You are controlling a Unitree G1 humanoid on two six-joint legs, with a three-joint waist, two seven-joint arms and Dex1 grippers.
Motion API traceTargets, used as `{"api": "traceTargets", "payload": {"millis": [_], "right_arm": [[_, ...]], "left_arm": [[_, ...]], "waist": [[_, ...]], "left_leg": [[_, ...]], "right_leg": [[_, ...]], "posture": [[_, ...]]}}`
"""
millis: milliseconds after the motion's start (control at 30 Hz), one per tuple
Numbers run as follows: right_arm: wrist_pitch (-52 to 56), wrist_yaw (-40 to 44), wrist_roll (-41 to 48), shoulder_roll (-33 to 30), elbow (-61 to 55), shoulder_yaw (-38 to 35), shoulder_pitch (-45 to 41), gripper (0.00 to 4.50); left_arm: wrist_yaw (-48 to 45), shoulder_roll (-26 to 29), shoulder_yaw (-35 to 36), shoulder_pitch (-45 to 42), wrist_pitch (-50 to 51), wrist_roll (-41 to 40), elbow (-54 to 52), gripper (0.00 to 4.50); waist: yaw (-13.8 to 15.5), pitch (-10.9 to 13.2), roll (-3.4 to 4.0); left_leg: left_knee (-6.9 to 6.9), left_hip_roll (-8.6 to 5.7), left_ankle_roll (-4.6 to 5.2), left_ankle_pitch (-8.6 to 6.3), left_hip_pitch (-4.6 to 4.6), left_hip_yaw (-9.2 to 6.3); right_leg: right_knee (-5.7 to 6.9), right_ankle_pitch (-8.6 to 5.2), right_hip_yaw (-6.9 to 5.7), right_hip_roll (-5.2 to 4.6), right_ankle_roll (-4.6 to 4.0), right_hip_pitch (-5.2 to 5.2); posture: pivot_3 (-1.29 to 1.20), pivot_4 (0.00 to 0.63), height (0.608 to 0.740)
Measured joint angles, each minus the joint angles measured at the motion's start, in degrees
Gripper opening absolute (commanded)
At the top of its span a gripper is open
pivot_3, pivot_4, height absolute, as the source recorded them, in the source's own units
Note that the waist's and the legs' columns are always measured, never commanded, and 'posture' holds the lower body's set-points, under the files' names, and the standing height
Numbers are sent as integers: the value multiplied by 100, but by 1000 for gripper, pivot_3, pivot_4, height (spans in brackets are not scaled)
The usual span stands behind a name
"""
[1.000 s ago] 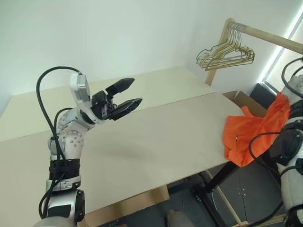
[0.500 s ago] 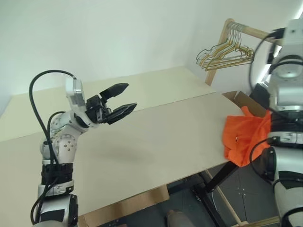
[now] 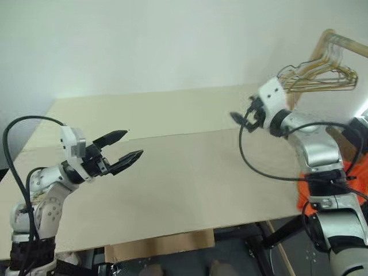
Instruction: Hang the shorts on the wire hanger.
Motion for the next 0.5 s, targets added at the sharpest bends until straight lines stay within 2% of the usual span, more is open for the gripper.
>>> {"api": "traceTargets", "payload": {"millis": [233, 500], "right_arm": [[-633, 957, -341, -274, -337, 490, 491, 4444], [-750, 956, -653, -160, -213, 501, 489, 4444]], "left_arm": [[148, 111, 44, 369, 46, 8, -179, 4500], [284, 118, 32, 526, 51, 14, -353, 4500]], "waist": [[295, 8, -13], [386, 6, -20]], "left_leg": [[3, 0, -1, 1, -9, 27], [3, 3, -4, 2, -39, 46]], "right_leg": [[7, 1, -3, 4, -11, -16], [13, 5, -3, 14, -22, -48]], "posture": [[180, 0, 740], [184, 0, 740]]}}
